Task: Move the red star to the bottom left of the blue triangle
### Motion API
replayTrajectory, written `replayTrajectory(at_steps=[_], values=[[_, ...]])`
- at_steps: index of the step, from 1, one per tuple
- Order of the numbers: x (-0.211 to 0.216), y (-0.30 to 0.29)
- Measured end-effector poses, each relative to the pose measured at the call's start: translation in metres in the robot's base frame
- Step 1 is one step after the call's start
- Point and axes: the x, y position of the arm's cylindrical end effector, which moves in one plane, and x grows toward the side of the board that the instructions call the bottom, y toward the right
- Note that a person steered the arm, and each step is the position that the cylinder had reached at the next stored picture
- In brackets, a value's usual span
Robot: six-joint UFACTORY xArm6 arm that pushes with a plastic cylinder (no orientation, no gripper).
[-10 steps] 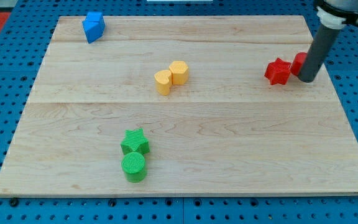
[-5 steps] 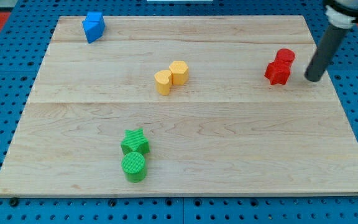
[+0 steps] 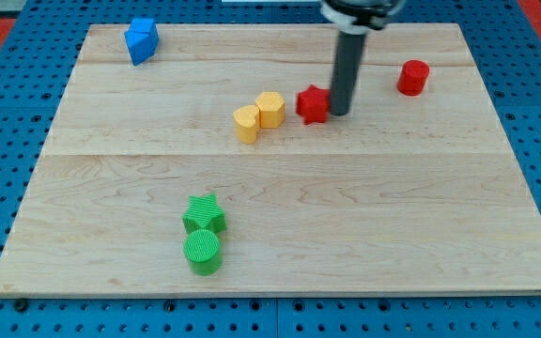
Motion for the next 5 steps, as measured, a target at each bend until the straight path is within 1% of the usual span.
replayTrajectory(at_steps=[1, 2, 3, 4, 5], values=[[-0.013, -0.062], [-0.036, -0.125], [-0.039, -0.179], [-0.053, -0.212], [-0.077, -0.244]])
